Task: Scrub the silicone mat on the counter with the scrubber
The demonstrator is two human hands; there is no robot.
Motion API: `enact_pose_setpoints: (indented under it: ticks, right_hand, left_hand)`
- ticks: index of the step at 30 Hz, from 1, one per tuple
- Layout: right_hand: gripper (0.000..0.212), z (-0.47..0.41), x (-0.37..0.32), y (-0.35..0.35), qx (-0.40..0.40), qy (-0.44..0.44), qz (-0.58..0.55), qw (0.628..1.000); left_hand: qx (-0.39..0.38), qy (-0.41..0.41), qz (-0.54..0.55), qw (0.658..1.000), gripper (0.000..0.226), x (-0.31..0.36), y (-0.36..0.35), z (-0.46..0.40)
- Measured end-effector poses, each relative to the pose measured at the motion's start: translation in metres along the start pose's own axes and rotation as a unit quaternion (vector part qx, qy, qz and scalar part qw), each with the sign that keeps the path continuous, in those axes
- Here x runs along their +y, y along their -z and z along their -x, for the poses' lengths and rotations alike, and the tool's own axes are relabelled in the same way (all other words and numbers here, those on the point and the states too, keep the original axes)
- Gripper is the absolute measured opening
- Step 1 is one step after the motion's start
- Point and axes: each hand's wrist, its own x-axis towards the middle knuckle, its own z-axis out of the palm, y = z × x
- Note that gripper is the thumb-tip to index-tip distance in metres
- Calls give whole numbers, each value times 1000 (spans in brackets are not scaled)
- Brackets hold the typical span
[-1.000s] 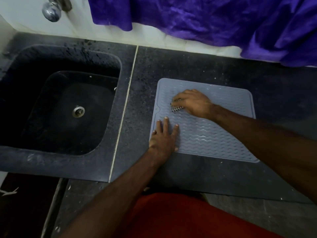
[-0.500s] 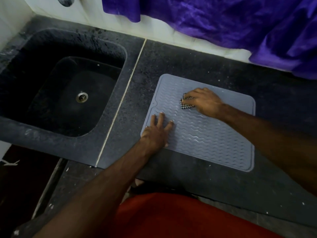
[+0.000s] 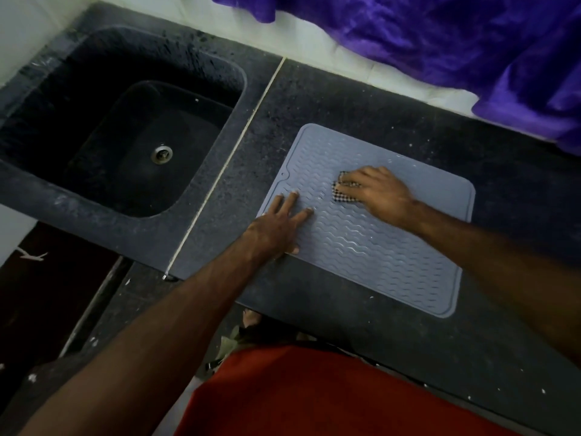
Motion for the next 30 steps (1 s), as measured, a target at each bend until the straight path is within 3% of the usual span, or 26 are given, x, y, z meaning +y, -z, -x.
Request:
enact_pose_setpoints:
  ticks: [4,9,12,18,23,26,30]
  right_hand:
    - [54,-6,-5,16,-42,-18,-12,999]
    - [52,-64,-45,38,37,1,-76,996]
    - [45,-84,-68,37,10,16,-56,998]
    - [64,-47,-53,14,0,47,-29,998]
    - [60,0,-19,3,-1,69,-11,998]
    - [45,-19,-26,20,11,52,-42,998]
    - [53,-62,-58,34,31,41,-73,996]
  left_hand:
    - [40,0,35,999,102,-3,-7,4]
    - [144,34,133,980,128,-2,-13,12]
    - [178,21,229,957,142,-7,-14,13]
    - [170,30,243,954,146,-10,-17,12]
    - [154,37,246,956,139,-12,-16,14]
    - [155,39,246,956,141,-10,-14,14]
    - [168,34,231,958,146,-10,-12,14]
